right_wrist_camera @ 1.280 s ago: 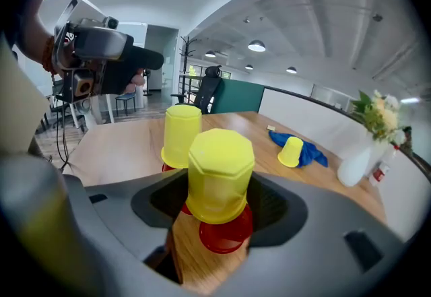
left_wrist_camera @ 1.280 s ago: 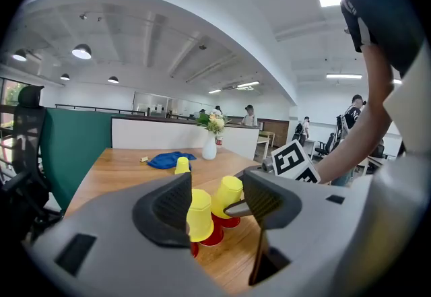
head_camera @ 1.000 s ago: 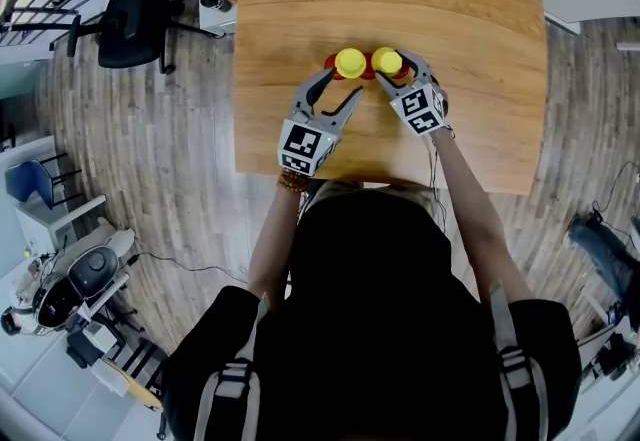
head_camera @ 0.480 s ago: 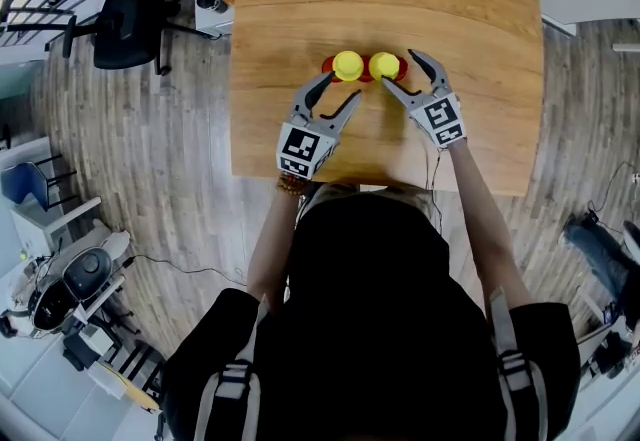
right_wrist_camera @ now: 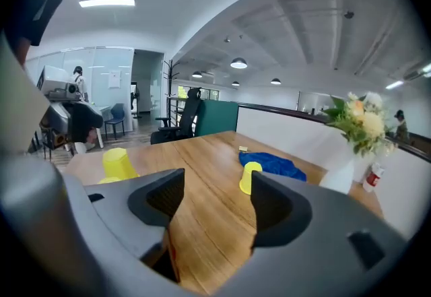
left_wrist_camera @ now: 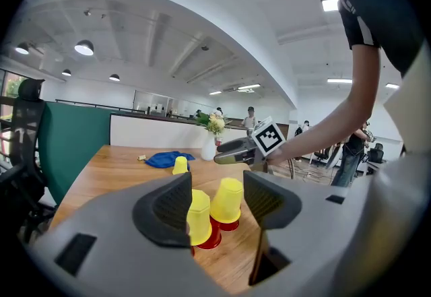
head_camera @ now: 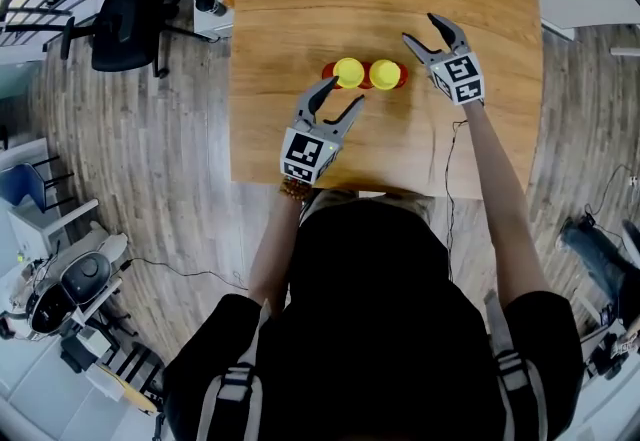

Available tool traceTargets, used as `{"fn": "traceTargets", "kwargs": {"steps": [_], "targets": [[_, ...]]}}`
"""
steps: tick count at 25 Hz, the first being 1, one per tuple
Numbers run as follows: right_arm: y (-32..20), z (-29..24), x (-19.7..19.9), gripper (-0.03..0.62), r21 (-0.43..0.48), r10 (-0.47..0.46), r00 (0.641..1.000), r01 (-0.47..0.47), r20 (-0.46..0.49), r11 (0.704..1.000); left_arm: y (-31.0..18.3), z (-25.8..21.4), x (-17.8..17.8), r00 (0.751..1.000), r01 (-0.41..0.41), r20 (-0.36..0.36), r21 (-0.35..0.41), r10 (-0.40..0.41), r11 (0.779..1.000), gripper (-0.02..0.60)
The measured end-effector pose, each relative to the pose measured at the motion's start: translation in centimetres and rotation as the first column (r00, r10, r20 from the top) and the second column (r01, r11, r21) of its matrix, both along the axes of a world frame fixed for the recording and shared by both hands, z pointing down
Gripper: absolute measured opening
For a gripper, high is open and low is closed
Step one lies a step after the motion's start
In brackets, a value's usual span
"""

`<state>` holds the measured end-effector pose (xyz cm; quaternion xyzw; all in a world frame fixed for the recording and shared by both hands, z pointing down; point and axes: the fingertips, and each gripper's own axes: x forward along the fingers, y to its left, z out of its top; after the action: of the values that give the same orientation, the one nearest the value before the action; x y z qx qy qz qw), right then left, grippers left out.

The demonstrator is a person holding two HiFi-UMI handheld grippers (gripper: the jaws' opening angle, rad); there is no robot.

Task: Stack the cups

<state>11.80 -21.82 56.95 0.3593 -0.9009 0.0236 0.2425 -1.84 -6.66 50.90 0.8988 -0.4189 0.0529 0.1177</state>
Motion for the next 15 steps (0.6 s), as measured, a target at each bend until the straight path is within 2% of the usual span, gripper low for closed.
{"fn": "traceTargets", "kwargs": {"steps": [6, 15], "targets": [[-4.6, 2.0, -1.0, 0.310, -0.015, -0.016, 0.998, 0.015, -0.065, 1.000, 0.1, 0.2, -0.2, 1.000, 0.006, 0.007, -0.015, -0.006, 1.000, 0.261], [-10.8, 4.8, -2.9, 0.299, -0.050, -0.018, 0.993, 0.012, -0.116, 0.999, 0.3, 1.0, -2.3, 0.998, 0.056, 0.030, -0.032, -0.055, 0.998, 0.248]]}}
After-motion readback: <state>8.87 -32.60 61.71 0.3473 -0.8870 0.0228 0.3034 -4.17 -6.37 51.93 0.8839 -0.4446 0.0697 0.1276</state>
